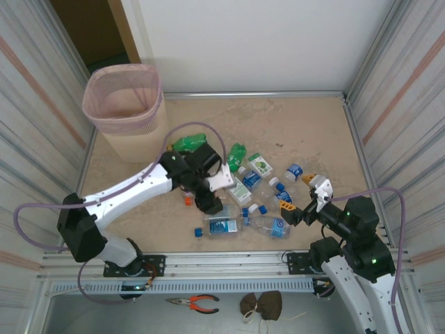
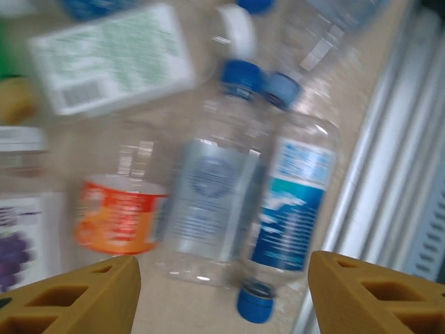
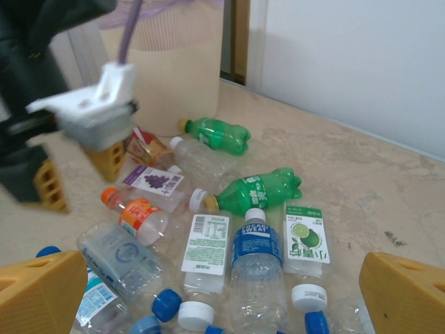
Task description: Put the plastic bottles in the bin
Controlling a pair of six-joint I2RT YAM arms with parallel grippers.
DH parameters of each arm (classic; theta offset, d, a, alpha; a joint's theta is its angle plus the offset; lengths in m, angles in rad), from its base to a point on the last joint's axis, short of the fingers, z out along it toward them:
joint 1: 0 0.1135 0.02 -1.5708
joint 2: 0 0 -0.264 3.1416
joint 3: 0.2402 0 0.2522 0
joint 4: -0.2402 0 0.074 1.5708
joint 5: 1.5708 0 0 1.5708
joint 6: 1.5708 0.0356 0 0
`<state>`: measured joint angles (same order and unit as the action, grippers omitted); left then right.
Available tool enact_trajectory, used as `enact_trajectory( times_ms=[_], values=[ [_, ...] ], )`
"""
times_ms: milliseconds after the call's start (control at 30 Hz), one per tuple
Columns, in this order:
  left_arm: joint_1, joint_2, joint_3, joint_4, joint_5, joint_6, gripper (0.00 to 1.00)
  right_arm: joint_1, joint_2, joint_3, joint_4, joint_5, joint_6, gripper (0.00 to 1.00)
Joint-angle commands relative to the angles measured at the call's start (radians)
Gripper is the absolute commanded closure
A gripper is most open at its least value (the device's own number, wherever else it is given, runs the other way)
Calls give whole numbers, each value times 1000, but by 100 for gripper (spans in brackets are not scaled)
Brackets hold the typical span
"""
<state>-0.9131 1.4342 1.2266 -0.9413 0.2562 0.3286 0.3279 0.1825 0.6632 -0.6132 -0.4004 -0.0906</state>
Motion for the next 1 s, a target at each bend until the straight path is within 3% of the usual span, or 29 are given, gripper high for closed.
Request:
enact_trajectory(
  times_ms=[0, 333, 600, 700, 967],
  values=[
    [-85, -109, -91, 18, -34, 76, 35, 8, -14, 3, 6, -7, -4, 1],
    [-239, -336, -405, 293, -205, 26, 37, 7, -12, 3, 6, -8, -3, 1],
    [-271, -299, -505, 459, -244, -11, 35, 8, -12, 1, 4, 3, -3, 1],
    [-283, -279, -506, 467, -292, -2, 35, 8, -12, 2, 6, 3, -3, 1],
    [-286, -196, -480, 455, -289, 16, 35, 8, -12, 2, 4, 9, -3, 1]
  ],
)
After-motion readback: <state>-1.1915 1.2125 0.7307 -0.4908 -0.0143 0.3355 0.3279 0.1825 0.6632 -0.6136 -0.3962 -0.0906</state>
